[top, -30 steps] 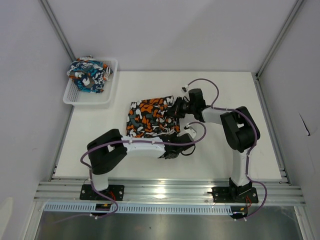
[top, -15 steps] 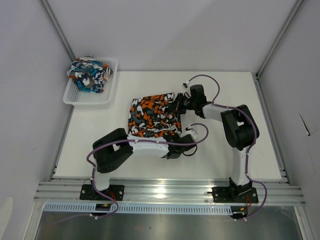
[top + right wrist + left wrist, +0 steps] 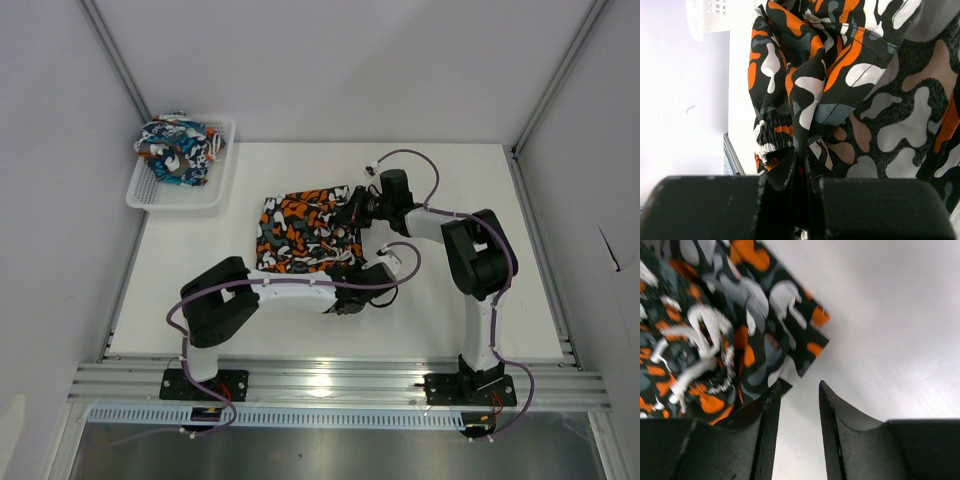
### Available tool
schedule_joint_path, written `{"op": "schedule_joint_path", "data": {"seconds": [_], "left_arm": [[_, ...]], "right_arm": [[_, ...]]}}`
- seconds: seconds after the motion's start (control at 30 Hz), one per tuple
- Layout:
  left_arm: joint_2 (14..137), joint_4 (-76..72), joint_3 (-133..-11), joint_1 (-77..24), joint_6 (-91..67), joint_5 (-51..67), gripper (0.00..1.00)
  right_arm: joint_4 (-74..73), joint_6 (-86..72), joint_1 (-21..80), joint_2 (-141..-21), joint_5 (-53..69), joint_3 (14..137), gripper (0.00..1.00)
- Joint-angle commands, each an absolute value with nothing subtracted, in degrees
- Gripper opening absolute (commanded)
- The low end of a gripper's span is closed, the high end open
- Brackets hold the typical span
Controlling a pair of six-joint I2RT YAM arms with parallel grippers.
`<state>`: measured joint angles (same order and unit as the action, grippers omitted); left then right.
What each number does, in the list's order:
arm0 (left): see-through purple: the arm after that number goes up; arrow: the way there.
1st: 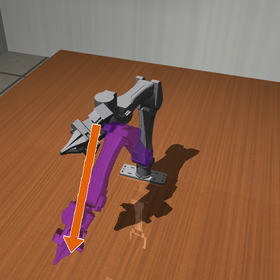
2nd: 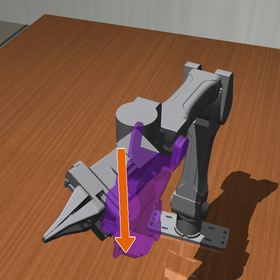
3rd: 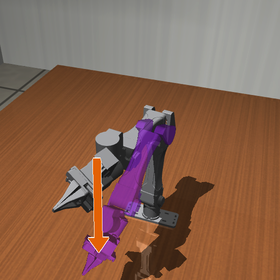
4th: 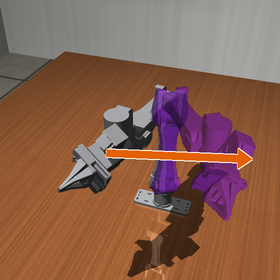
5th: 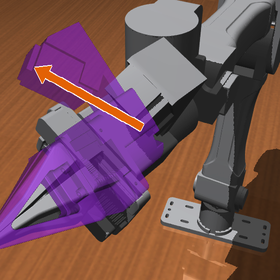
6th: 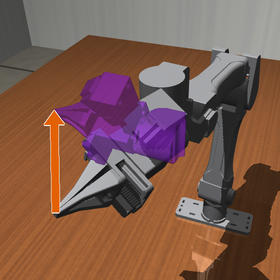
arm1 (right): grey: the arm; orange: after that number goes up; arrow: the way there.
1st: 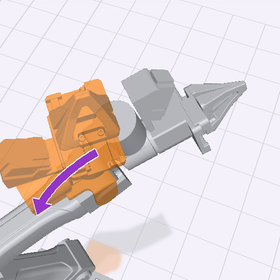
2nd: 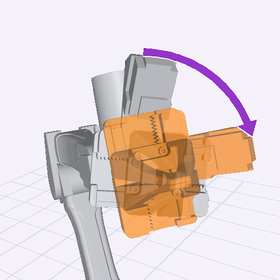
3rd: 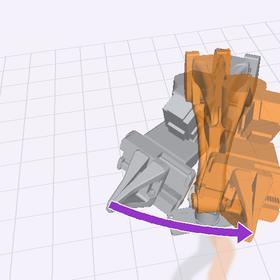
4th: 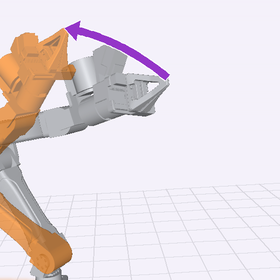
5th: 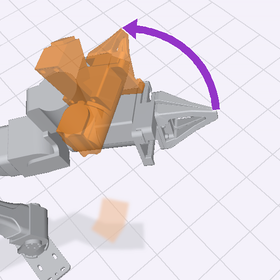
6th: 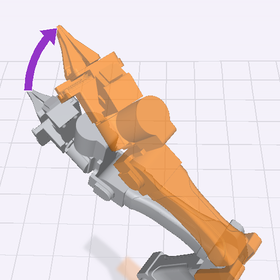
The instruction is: Fold and stack the shorts
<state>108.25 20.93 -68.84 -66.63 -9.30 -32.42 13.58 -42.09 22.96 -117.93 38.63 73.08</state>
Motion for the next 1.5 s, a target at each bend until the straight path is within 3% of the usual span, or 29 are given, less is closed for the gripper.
{"op": "schedule_joint_path", "data": {"seconds": [0.0,0.53,0.67,1.1,1.47], "left_arm": [[109.07,19.78,-73.38,-66.71,-4.84,-32.87,0.39],[116.19,19.07,-74.44,-60.12,-0.18,-26.37,0.36],[119.88,23.01,-77.87,-58.62,-1.32,-26.54,0.0],[115.75,22.32,-73.21,-62.22,-2.81,-23.91,0.0],[116.45,22.24,-73.65,-62.75,-3.16,-22.68,0.0]], "right_arm": [[16.61,-43.24,22.85,-118.83,40.78,73.39,0.07],[17.23,-43.51,23.03,-119.44,41.31,73.74,0.08],[17.4,-43.51,23.12,-119.27,41.22,73.57,0.08],[13.55,-42.63,22.5,-119.62,41.48,76.9,0.08],[4.57,-39.11,19.87,-125.24,41.84,87.36,0.08]]}}
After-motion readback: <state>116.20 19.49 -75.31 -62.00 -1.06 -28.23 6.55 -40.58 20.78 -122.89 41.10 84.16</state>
